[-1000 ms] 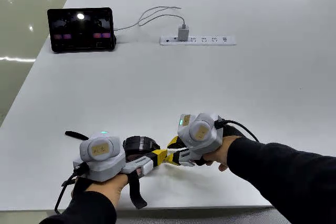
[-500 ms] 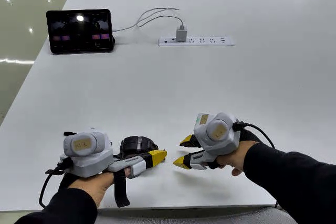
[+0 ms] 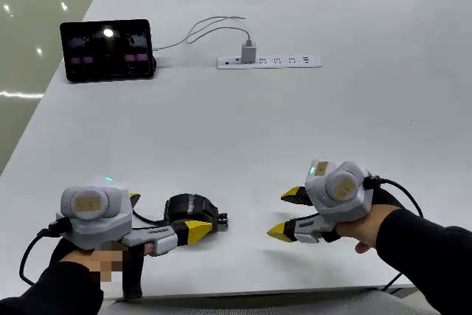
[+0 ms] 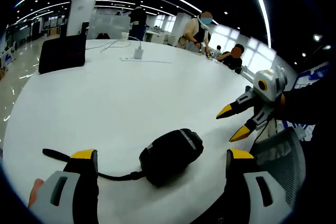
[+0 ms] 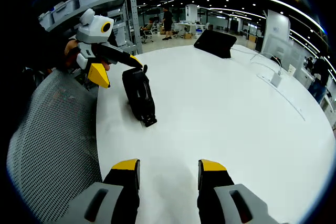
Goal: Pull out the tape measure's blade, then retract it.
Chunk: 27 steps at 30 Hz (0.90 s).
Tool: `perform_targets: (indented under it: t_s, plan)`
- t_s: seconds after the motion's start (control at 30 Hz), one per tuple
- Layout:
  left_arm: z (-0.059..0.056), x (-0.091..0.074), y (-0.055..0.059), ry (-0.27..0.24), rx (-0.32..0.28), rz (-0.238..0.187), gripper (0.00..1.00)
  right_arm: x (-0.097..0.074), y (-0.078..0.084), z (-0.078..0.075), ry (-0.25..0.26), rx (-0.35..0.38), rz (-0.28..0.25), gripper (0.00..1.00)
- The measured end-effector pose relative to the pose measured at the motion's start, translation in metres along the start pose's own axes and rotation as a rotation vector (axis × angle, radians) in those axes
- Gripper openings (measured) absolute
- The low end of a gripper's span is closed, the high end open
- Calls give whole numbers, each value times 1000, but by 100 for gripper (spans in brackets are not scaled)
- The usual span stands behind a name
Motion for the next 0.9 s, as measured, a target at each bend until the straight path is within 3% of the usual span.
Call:
perform_targets:
  t_s: [0.1, 0.3, 0.47, 0.6, 0.9]
  plan:
    - [7, -6, 1, -3, -3, -1, 99, -4, 8, -1, 9, 14, -2, 43]
    - [14, -12, 17, -7, 53, 51, 99, -12, 25, -2, 25, 15, 10, 44]
    - [22, -18, 26, -13, 63, 57, 99, -20, 39, -7, 36, 29, 21, 46]
    - [24, -23, 28, -1, 75, 53, 99, -29, 51, -10, 33, 47, 16, 50]
    - [37, -35, 27, -27, 144, 86, 99, -47, 79, -20, 62, 71, 25, 59]
Point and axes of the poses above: the centre of the closed fingertips' face, and the gripper's own axes: x roughly forward along the fingers, z roughly to its left, y roughly out of its underside, the point moved 3 cm from there along -x, roughly backward along the fingers, and after that the axes turned 15 degrees about z, right-handed, at the moved point
